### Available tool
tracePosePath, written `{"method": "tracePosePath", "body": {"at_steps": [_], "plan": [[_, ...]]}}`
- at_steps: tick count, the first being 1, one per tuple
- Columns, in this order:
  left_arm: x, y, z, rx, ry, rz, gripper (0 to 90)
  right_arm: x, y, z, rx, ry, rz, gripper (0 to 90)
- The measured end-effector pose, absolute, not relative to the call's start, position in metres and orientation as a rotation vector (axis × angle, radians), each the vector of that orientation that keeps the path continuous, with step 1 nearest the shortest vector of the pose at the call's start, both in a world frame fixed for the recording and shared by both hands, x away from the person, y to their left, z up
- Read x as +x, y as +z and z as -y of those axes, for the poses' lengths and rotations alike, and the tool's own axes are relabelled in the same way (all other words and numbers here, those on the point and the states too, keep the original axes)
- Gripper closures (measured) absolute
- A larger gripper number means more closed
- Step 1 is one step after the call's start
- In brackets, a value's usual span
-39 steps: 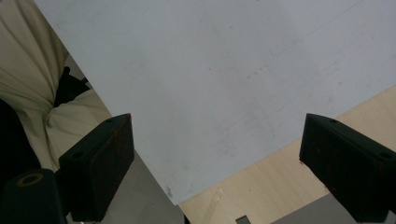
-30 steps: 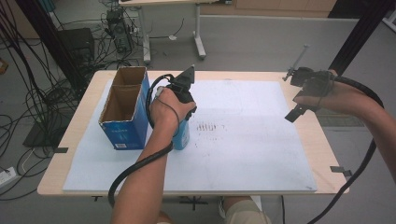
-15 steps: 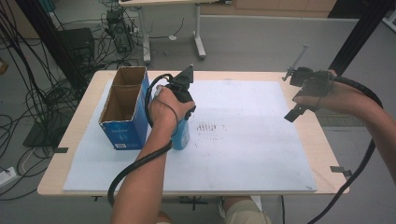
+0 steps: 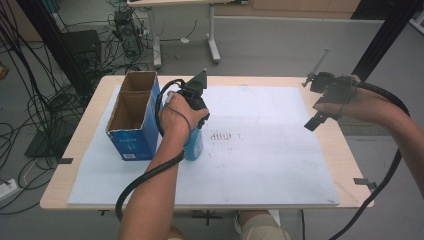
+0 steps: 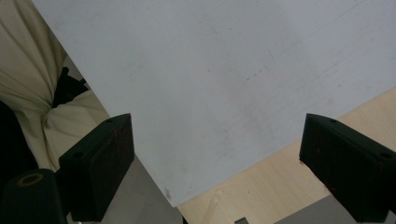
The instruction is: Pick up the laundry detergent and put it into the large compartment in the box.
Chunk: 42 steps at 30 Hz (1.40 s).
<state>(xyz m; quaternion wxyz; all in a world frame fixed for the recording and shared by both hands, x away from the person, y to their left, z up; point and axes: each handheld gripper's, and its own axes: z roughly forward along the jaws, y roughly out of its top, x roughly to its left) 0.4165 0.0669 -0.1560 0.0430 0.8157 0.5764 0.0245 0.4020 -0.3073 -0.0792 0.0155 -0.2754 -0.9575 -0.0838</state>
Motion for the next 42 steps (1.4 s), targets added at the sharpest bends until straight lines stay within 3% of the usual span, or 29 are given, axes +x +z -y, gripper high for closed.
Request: {"method": "tracePosePath", "body": {"at_steps": [42], "plan": [[0.4136,-0.1564,-0.0651,2.494,0.09,-1.759,37.8,0.3995,-0.0779,0.3094,-0.863,-0.27,2.979,10.1]]}}
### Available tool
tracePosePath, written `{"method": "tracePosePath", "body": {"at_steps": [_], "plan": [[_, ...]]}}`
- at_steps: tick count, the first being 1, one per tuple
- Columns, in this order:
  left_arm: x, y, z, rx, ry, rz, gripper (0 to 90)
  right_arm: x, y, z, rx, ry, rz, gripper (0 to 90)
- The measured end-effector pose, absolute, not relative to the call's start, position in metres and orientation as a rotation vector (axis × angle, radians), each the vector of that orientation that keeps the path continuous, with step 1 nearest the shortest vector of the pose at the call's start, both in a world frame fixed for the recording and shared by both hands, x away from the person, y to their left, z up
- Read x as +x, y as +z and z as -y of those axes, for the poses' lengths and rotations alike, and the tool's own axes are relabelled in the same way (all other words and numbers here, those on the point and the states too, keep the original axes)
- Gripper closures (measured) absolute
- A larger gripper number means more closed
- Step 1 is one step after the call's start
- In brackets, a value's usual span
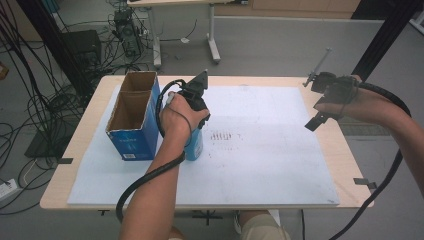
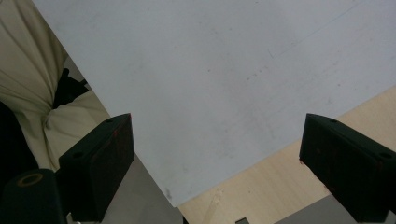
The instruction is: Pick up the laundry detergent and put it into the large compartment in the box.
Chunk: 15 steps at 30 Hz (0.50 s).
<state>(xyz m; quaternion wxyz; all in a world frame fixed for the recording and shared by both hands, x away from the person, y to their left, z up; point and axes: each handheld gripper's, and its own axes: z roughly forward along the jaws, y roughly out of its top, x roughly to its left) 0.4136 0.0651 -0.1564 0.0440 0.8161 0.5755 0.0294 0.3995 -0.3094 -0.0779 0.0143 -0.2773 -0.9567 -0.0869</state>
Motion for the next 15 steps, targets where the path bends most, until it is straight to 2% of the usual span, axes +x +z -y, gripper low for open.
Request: {"method": "tracePosePath", "body": {"at_steps": [15], "plan": [[0.4133,-0.1563,-0.0659,2.491,0.089,-1.76,37.8,0.3993,-0.0773,0.3087,-0.866,-0.263,2.981,10.1]]}}
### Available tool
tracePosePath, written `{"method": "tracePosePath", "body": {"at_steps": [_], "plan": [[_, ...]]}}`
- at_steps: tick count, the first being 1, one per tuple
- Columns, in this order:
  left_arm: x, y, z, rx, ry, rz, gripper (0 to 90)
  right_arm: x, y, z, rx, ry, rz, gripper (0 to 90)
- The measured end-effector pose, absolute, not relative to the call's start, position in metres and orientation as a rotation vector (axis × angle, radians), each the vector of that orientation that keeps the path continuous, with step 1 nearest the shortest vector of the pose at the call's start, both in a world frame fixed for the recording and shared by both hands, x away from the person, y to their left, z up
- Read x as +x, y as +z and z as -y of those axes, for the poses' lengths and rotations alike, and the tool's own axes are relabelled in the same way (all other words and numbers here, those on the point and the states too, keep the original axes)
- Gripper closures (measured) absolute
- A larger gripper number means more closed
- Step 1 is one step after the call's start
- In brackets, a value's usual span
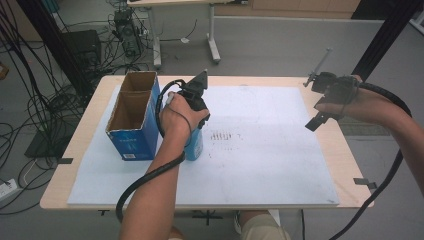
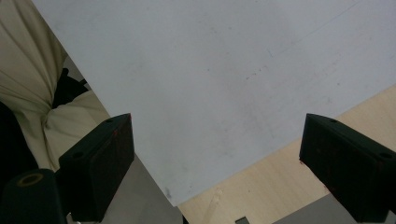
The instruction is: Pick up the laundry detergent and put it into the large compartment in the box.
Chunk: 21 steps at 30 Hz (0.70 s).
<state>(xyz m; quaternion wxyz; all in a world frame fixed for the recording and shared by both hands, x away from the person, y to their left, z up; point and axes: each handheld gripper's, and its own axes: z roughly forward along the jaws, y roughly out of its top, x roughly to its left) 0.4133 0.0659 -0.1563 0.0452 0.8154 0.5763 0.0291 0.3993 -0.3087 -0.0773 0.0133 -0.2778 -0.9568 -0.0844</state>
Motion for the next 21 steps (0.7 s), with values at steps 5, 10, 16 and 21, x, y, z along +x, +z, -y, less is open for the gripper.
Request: {"method": "tracePosePath", "body": {"at_steps": [5,10,16,21], "plan": [[0.4134,-0.1563,-0.0665,2.491,0.088,-1.759,37.8,0.3996,-0.0773,0.3082,-0.859,-0.265,2.985,10.1],[0.4128,-0.1563,-0.0654,2.493,0.091,-1.758,37.8,0.3999,-0.0782,0.3082,-0.856,-0.266,2.985,10.1],[0.4127,-0.1563,-0.065,2.495,0.092,-1.757,37.8,0.3997,-0.0786,0.3083,-0.865,-0.265,2.981,10.1],[0.4125,-0.1563,-0.0644,2.494,0.094,-1.759,37.8,0.399,-0.0782,0.3086,-0.861,-0.27,2.984,10.1]]}}
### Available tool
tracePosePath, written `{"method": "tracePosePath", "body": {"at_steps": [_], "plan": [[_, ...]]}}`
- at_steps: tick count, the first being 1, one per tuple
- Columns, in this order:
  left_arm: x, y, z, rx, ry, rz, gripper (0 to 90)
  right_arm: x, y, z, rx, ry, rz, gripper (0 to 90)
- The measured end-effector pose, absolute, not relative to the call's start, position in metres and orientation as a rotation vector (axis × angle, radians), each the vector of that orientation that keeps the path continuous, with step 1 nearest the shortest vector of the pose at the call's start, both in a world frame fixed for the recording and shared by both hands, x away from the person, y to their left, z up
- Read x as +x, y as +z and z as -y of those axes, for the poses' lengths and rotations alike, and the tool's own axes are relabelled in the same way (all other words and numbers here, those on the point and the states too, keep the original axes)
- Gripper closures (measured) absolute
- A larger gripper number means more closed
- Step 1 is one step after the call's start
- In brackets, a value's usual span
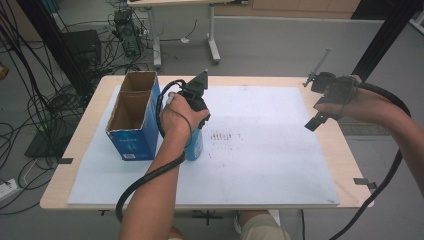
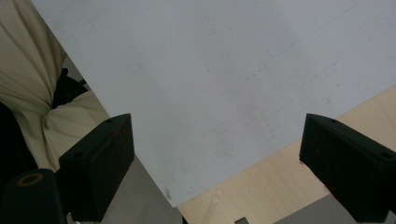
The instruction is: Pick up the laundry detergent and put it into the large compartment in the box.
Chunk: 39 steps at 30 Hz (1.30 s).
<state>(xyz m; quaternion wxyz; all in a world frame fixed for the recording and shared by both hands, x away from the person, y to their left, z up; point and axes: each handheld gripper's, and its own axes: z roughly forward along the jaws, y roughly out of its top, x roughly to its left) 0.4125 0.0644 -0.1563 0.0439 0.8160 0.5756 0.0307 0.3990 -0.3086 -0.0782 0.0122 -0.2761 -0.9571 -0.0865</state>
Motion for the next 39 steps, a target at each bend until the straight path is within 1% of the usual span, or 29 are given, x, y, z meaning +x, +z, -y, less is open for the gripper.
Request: {"method": "tracePosePath", "body": {"at_steps": [30,39], "plan": [[0.4112,-0.156,-0.0675,2.481,0.093,-1.759,37.9,0.3996,-0.0802,0.3066,-0.854,-0.275,2.983,10.1],[0.4109,-0.1495,-0.0701,2.486,0.067,-1.76,38.0,0.3994,-0.0817,0.3079,-0.857,-0.279,2.982,10.1]]}}
